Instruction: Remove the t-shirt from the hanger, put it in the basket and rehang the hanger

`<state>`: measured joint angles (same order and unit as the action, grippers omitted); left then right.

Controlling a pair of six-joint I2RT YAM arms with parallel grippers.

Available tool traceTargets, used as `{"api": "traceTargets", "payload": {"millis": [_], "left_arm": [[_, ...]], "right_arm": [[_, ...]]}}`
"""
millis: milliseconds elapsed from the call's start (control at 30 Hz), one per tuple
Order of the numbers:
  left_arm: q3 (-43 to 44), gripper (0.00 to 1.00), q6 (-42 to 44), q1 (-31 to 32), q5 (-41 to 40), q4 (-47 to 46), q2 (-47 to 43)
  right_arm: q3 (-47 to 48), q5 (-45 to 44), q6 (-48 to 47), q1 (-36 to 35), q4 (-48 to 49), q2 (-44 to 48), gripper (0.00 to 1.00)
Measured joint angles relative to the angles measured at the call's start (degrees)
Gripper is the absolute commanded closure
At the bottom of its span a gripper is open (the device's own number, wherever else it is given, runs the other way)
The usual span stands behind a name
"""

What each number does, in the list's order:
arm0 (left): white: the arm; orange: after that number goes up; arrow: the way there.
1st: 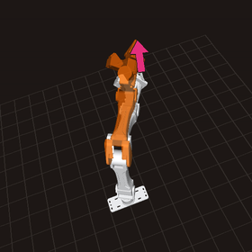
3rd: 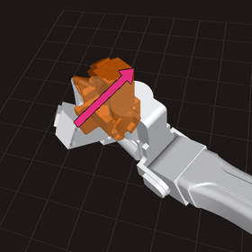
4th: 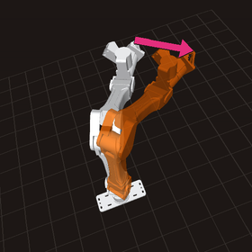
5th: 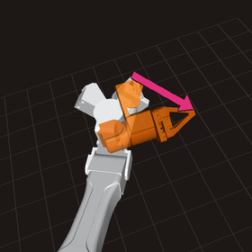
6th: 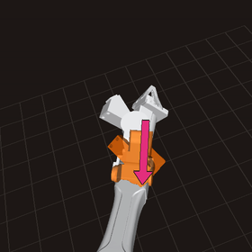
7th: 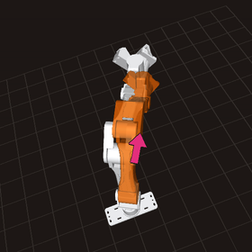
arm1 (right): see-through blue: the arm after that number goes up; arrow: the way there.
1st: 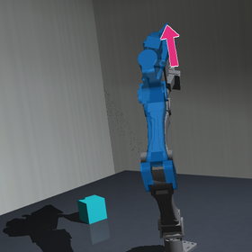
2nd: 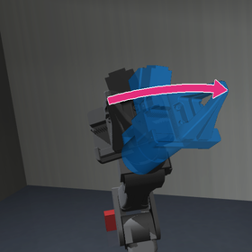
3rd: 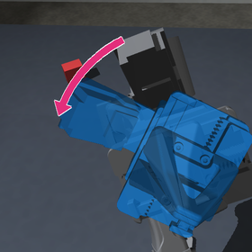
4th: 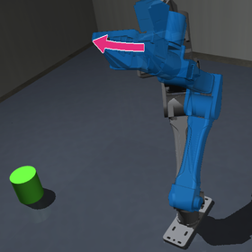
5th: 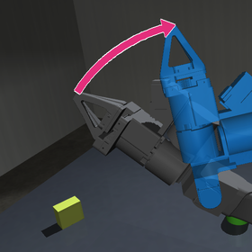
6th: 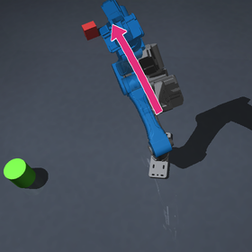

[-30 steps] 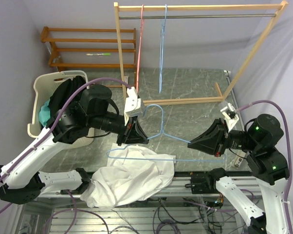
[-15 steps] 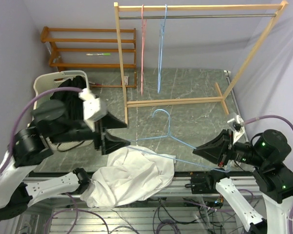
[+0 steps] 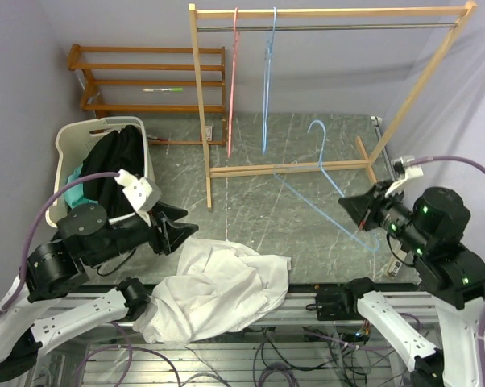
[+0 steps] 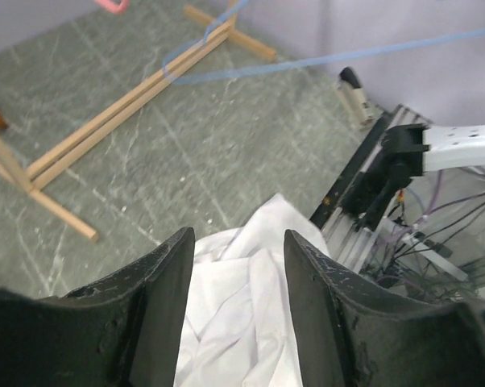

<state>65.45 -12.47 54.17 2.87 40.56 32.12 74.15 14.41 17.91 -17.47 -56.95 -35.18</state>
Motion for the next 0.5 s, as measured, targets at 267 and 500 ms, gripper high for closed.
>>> {"api": "traceTargets", "payload": {"millis": [267, 500], "left_arm": [[-8.55, 0.46, -3.28, 0.00, -7.45, -1.01, -5.38], [-15.34, 0.45, -5.42, 0.00, -10.32, -3.06, -10.25]], "right_arm": [[1.36, -10.64, 0.55, 0.00, 16.70, -9.05, 1.00], [1.51, -12.09, 0.74, 0.00, 33.07, -13.05, 1.00]]}}
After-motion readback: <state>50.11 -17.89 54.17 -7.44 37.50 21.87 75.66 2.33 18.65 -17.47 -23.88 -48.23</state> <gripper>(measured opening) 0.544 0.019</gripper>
